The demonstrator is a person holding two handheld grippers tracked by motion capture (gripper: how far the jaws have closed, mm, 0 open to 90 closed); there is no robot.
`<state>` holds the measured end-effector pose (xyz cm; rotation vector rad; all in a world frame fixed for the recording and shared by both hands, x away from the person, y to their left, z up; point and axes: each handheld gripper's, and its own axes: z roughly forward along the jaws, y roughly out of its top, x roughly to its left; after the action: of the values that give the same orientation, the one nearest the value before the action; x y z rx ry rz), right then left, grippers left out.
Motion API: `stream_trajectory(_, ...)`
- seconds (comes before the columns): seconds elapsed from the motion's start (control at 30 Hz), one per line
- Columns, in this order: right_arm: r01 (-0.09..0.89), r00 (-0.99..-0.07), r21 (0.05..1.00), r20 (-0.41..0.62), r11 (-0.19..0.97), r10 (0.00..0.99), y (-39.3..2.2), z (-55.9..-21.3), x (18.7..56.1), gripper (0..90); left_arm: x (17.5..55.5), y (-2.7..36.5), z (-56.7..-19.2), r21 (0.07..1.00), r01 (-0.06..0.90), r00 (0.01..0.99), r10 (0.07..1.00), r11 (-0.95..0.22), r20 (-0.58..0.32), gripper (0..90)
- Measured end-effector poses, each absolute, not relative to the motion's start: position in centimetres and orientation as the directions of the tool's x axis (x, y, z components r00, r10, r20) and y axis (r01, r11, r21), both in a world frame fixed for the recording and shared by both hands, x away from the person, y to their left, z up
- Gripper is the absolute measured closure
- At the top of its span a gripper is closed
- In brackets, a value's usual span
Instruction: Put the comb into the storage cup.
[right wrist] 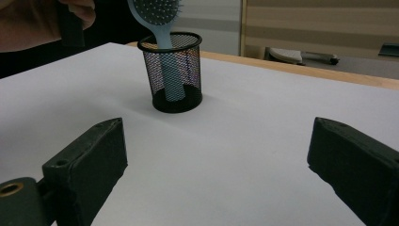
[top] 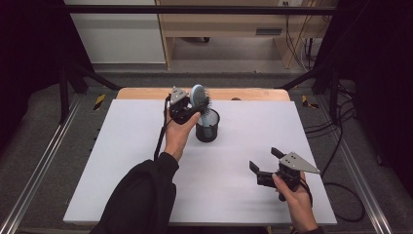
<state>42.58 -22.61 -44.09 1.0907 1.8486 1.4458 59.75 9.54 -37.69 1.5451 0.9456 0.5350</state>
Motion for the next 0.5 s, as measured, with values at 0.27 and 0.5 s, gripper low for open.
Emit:
stream_trajectory(0.27,0.265,-0.527,0.959,0.057,0.100,0.848,-22.49,-44.11,42.57,5.4,59.74,10.01,-37.74,0.960,0.277,0.564,0.805,0.027,-0.185,48.2)
stream_trajectory(0.5,0.265,-0.529,0.959,0.057,0.101,0.847,-22.47,-44.12,42.56,5.4,59.80,10.24,-37.80,0.960,0.278,0.565,0.804,0.027,-0.186,47.8)
